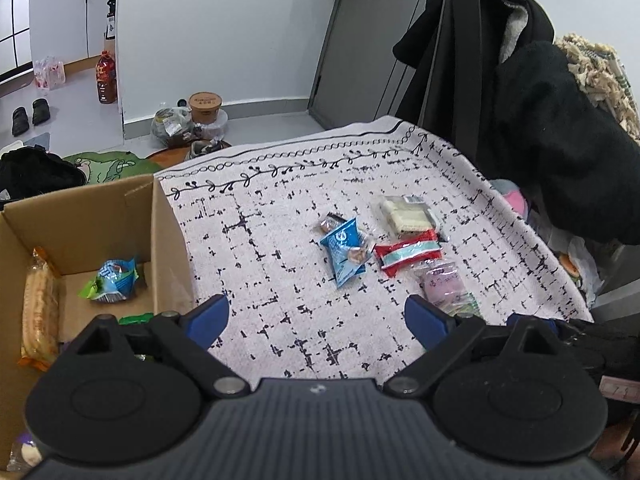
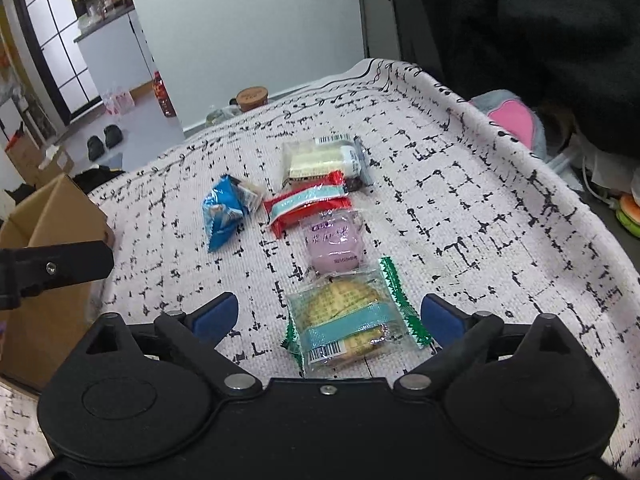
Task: Organize snacks
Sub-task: 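Grasp the teal-banded round cake with the right tool while the left tool grasps the purple packet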
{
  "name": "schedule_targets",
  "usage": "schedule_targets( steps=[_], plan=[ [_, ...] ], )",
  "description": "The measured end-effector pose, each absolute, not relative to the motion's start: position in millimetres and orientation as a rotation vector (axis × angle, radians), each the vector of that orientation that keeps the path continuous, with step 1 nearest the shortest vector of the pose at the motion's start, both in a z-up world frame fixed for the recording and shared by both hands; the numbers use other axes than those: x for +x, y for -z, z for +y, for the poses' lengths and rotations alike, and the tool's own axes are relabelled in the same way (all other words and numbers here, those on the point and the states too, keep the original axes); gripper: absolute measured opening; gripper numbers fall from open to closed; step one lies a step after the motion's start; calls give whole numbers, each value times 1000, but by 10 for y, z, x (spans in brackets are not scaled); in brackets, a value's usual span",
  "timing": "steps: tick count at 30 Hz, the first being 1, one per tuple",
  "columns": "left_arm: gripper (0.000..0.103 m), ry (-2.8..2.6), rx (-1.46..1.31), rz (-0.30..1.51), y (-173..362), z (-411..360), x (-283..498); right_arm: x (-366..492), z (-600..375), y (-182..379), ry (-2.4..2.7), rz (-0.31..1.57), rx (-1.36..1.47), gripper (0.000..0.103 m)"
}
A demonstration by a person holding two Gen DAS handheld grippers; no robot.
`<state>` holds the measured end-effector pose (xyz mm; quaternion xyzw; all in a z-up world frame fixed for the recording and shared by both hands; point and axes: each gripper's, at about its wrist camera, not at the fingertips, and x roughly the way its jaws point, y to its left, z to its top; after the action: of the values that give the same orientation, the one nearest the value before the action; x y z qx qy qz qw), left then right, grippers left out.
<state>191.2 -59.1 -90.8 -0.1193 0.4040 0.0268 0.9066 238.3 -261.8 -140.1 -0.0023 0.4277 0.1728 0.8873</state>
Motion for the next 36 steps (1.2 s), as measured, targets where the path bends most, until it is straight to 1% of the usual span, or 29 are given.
schedule_targets(
  steps=[3,6,8,9,10,13,16,20,36],
  plan=[
    [95,-64,-243,851,962,-591,1950,2405,-2604,1456,-365,900,-16,98],
    [95,-69,-239,865,1013,-604,1991,2452,-2593,1556,-358,939,-40,83],
    [95,-72,-226,868,1035,-630,2015,2475,-2614,1603,-341,951,-49,67],
    [95,-70,-216,868,1043,-648,2029,2481,-2643,1607,-340,950,-36,63],
    [95,-66,-209,870,1053,-668,2047,2485,-2673,1601,-343,948,-17,57],
    [95,-59,-197,879,1075,-727,2104,2492,-2750,1585,-350,946,25,51],
    [95,-33,-176,879,1082,-801,2195,2498,-2828,1561,-354,953,69,48],
    [95,-11,-158,871,1066,-918,2307,2496,-2957,1537,-342,957,118,47],
    [95,133,-111,897,1180,-1432,2682,2568,-3506,1435,-184,934,258,47]
  ],
)
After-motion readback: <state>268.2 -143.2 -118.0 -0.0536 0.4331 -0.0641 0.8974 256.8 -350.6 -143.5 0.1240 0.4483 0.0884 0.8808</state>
